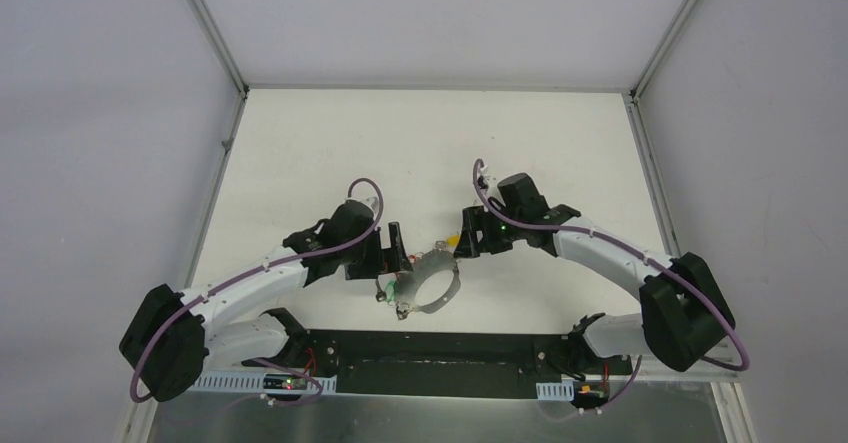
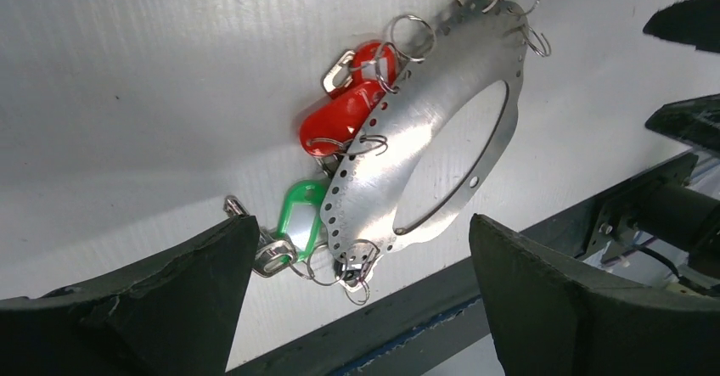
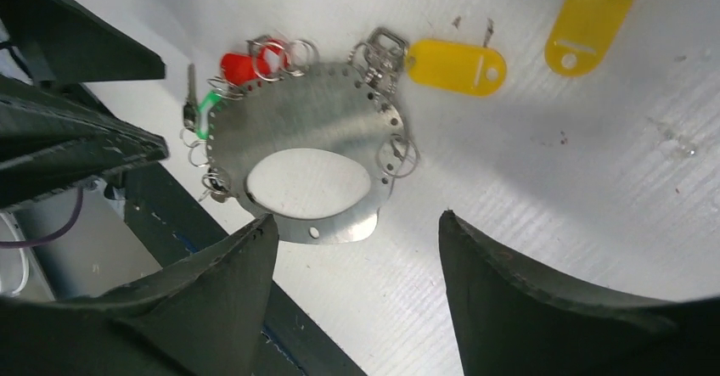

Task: Put the keys on the keyring

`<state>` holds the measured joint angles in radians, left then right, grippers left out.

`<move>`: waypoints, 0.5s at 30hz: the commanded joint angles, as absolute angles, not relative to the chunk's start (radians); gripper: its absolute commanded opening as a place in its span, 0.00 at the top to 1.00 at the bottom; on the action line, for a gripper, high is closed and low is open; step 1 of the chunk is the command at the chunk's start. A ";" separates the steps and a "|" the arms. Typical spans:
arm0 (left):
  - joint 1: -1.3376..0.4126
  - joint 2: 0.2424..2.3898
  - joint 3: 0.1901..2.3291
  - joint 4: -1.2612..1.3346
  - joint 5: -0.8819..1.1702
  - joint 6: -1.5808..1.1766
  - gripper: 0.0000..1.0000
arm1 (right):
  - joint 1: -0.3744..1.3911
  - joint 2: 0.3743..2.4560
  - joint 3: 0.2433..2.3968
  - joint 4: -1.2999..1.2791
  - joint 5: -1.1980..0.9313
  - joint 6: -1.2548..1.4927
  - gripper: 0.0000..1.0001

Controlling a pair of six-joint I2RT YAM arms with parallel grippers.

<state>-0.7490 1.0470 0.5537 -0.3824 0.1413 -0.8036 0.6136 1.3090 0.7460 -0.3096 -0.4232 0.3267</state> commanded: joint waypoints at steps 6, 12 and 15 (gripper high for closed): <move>-0.640 1.135 0.639 -0.383 0.343 -0.812 0.02 | 0.603 1.397 0.801 -0.397 -0.384 0.424 0.35; -0.639 1.146 0.648 -0.383 0.336 -0.819 0.02 | 0.575 1.418 0.766 -0.352 -0.445 0.645 0.38; -0.640 1.134 0.636 -0.382 0.324 -0.832 0.02 | 0.562 1.426 0.719 -0.266 -0.489 0.776 0.40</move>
<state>-0.6460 1.1454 0.6147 -0.3874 0.3202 -0.8204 0.5785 1.4178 0.7536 -0.3756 -0.4271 0.5694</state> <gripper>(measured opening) 0.982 0.619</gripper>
